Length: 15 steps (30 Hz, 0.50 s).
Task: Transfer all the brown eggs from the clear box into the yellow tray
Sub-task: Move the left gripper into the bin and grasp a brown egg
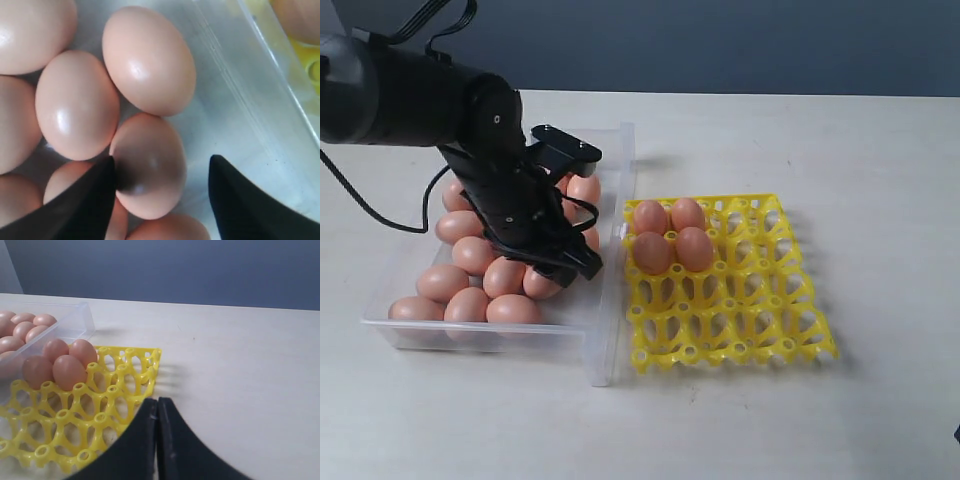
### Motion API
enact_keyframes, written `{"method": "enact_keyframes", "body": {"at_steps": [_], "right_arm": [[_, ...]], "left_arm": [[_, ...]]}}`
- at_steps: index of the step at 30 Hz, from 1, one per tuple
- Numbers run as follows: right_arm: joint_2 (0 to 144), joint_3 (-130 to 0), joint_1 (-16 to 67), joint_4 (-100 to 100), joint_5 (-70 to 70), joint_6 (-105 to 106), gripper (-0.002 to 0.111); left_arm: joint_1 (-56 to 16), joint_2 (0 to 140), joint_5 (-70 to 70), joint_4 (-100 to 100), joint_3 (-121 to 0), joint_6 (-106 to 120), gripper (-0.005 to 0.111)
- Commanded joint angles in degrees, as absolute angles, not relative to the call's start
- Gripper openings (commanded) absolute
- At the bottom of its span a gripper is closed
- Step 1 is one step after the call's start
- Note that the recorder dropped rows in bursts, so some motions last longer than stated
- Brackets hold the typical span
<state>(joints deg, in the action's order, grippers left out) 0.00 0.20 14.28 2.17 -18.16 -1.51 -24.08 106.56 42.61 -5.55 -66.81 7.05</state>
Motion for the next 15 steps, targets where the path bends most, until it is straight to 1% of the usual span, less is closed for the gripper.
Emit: {"method": "enact_keyframes", "body": {"at_steps": [1, 6, 8, 10, 12, 14, 15], "right_arm": [[0.0, 0.0, 14.4, 2.1, -17.5, -1.5, 0.001], [0.0, 0.0, 14.4, 2.1, -17.5, -1.5, 0.001], [0.0, 0.0, 14.4, 2.1, -17.5, -1.5, 0.001], [0.0, 0.0, 14.4, 2.1, -17.5, -1.5, 0.001], [0.0, 0.0, 14.4, 2.1, -17.5, -1.5, 0.001], [0.0, 0.0, 14.4, 2.1, -17.5, -1.5, 0.001], [0.0, 0.0, 14.4, 2.1, -17.5, -1.5, 0.001]], "left_arm": [[-23.9, 108.0, 41.0, -5.3, -66.7, 6.2, 0.054], [-23.9, 110.3, 40.9, -5.8, -66.7, 6.2, 0.053], [-23.9, 110.4, 40.8, -5.8, -66.7, 6.2, 0.047], [-23.9, 110.0, 40.9, -5.8, -66.8, 6.2, 0.033], [-23.9, 109.3, 40.9, -5.6, -66.8, 6.2, 0.015], [-23.9, 107.6, 40.9, -5.3, -66.8, 6.5, 0.001], [-23.9, 106.9, 40.8, -5.1, -66.8, 6.5, 0.001]]}}
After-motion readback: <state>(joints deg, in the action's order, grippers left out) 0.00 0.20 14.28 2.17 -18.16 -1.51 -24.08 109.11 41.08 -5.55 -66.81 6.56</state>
